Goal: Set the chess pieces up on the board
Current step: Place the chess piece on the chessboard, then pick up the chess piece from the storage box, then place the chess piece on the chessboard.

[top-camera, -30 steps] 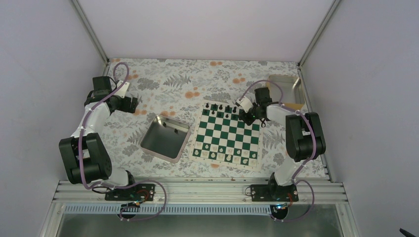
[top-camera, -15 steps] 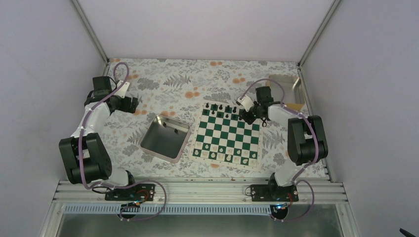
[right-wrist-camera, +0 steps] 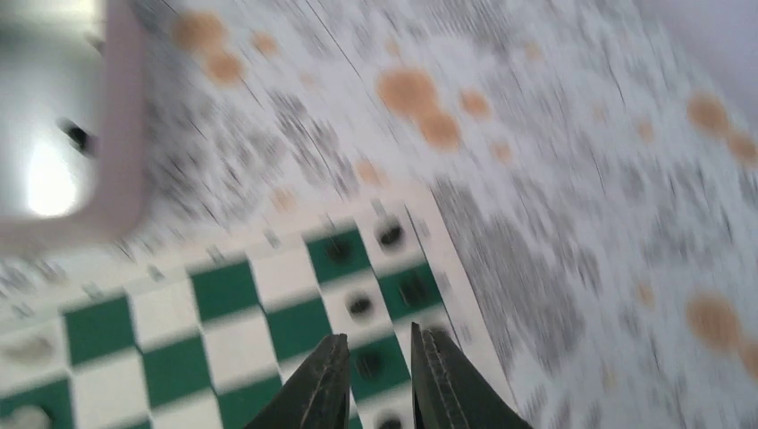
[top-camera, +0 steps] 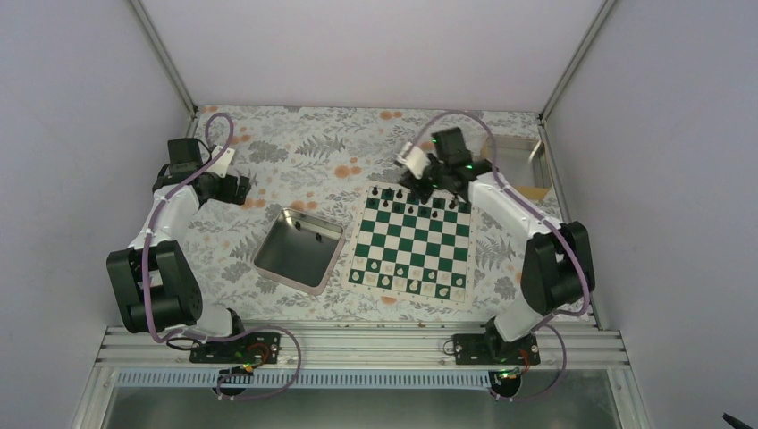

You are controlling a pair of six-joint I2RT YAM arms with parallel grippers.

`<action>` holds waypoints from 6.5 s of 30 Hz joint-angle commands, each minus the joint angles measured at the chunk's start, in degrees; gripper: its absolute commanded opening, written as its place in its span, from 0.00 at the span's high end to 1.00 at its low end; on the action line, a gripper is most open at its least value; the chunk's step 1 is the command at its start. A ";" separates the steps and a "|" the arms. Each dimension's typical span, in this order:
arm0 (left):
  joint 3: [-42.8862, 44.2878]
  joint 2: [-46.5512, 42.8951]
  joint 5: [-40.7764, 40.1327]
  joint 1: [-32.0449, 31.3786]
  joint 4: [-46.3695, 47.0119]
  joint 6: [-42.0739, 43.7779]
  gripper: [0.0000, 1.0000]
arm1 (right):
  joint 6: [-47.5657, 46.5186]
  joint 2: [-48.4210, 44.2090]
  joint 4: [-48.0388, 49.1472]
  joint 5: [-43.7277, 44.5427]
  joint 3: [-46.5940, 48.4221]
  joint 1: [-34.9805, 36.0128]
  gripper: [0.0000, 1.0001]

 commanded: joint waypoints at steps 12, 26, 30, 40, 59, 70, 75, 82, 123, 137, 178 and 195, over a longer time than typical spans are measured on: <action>-0.14 -1.81 3.11 -1.01 0.27 0.81 0.00 | 0.31 25.15 -5.32 -0.37 26.33 28.00 0.79; -1.01 -1.98 4.93 -1.76 0.62 1.31 0.00 | 0.53 39.07 -3.25 1.02 37.95 32.96 0.77; -1.13 -1.88 5.34 -1.77 0.96 1.34 0.00 | 0.83 40.65 -3.11 2.34 39.56 33.29 0.77; -1.35 -1.97 6.42 -1.76 1.16 1.60 0.00 | 0.98 41.84 -0.99 8.67 39.79 34.31 0.73; -1.70 -2.23 7.76 -1.76 0.80 2.11 0.00 | -1.68 43.33 0.43 20.99 38.08 38.18 0.72; -1.72 -2.36 7.88 -1.76 0.78 2.11 0.00 | -1.54 43.61 -0.06 20.81 37.99 38.45 0.79; -1.75 -2.36 7.73 -1.79 0.81 2.13 0.00 | -1.77 43.20 -0.84 20.41 38.20 38.74 0.78; -1.68 -2.58 7.48 -1.76 0.89 2.13 0.00 | -4.28 39.84 -2.46 22.50 35.96 39.92 0.68; -1.22 -2.50 7.15 -1.76 0.25 2.30 0.00 | -3.25 34.93 -11.28 16.34 31.72 35.48 0.63; -1.37 -2.27 7.32 -1.76 0.24 2.47 0.00 | -3.13 37.02 -11.14 15.48 32.64 34.32 0.71; -0.13 -0.68 5.15 -1.83 0.34 1.98 0.00 | 2.52 -4.18 -9.11 8.68 0.82 3.98 0.89; 0.40 -0.21 4.11 -2.48 0.28 1.87 0.00 | -2.90 -6.03 1.02 3.16 -17.92 -15.56 0.88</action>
